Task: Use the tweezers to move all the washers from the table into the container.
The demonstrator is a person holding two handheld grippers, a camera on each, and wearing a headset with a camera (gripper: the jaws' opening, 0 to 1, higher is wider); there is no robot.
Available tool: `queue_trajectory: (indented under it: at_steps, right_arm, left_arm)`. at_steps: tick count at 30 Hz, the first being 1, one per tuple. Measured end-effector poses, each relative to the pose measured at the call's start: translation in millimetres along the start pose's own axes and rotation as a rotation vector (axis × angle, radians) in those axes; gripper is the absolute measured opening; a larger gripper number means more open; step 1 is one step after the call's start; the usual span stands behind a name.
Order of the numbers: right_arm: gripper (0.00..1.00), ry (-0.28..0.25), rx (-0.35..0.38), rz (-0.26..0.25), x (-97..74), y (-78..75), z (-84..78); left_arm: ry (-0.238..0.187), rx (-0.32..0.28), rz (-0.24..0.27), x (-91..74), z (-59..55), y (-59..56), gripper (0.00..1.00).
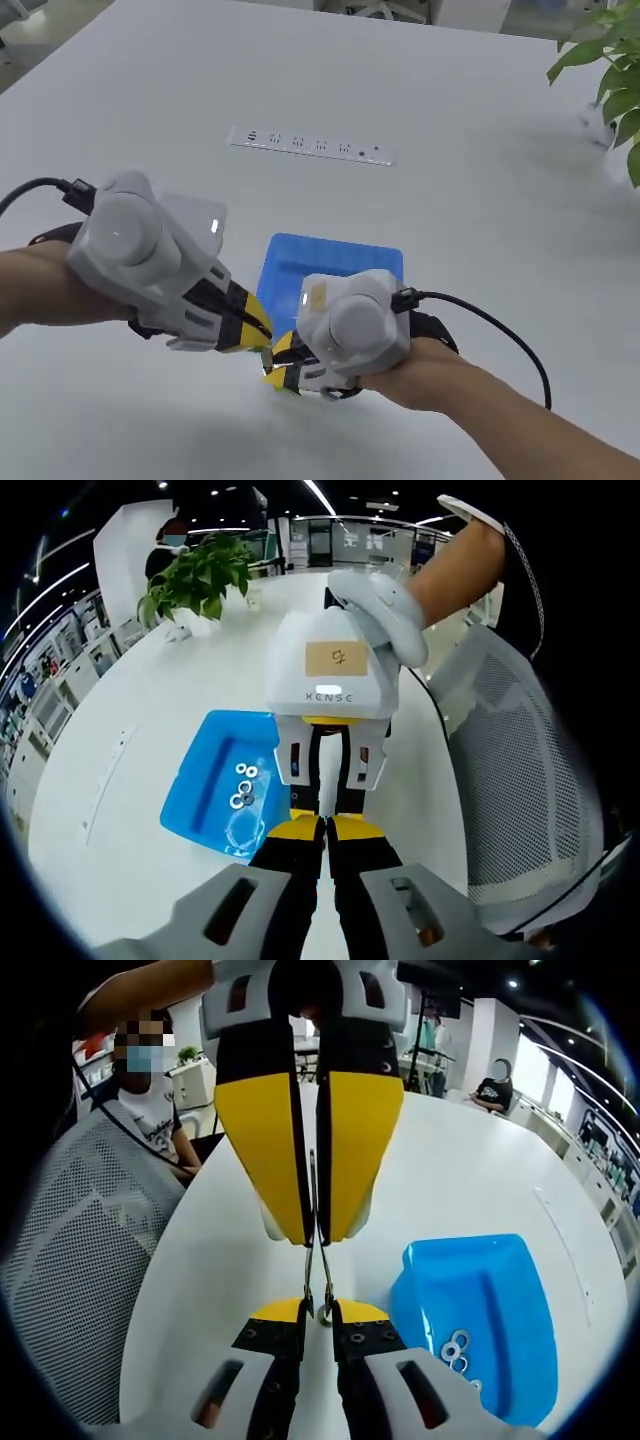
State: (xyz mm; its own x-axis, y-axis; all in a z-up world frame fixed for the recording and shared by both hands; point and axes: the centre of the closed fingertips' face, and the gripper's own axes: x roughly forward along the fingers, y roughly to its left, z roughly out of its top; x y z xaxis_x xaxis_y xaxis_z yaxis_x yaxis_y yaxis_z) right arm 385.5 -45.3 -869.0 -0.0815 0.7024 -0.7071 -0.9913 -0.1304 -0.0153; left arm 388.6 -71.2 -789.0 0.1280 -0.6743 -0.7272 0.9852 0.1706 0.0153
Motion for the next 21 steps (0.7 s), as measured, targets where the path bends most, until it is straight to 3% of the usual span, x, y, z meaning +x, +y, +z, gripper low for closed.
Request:
queue_trajectory:
  at_steps: [21]
  right_arm:
    - [0.12, 0.011, -0.003, 0.004, 2.2, -0.4, -4.1]
  left_arm:
    - [-0.017, -0.012, 0.001, 3.9, 0.5, 1.9, 0.06]
